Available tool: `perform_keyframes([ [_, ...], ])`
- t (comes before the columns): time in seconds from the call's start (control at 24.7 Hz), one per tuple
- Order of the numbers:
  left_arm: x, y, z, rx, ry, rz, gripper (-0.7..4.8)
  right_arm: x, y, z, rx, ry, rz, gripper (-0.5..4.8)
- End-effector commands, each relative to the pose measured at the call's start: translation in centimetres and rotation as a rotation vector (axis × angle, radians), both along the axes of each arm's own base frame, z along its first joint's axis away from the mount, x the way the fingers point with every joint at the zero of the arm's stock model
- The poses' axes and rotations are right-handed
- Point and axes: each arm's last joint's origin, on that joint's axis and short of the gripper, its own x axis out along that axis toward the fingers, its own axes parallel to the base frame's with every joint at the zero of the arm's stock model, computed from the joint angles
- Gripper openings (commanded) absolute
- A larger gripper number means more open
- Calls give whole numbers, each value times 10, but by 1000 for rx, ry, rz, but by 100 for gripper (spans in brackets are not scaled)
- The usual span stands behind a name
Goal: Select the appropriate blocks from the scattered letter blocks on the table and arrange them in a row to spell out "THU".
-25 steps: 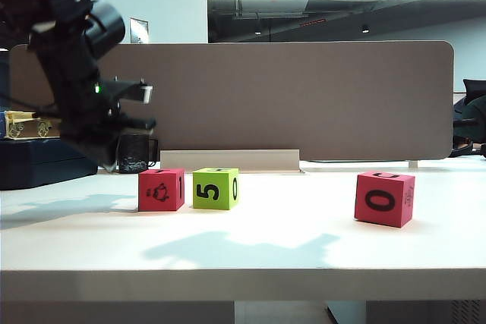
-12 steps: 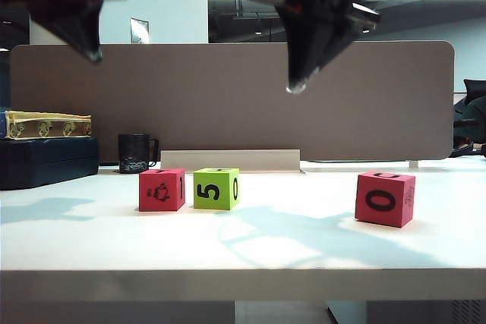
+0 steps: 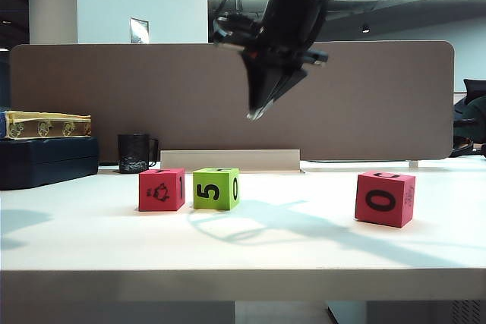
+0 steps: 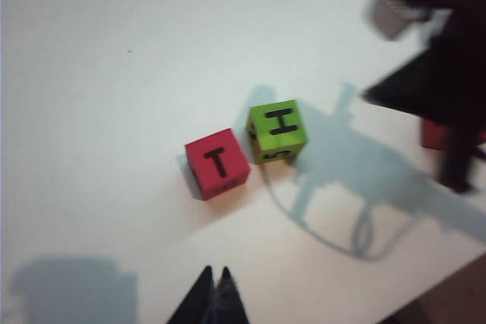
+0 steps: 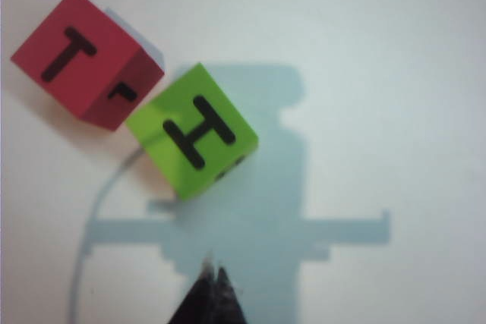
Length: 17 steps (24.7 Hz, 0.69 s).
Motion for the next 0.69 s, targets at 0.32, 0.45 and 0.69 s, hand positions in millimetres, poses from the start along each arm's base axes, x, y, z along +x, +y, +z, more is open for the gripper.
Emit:
perform_keyframes([
  [0.32,-40,12,19,-42,-38,12,-6,25,13,-27,8,22,5,8],
  [0.45,-43,12,19,-60,-27,-2,-6,31,9,-29,17,14,-7,195],
  [0.69,-43,13,18,-63,-14,3,-6,36,8,-27,43,-17,-12,198],
])
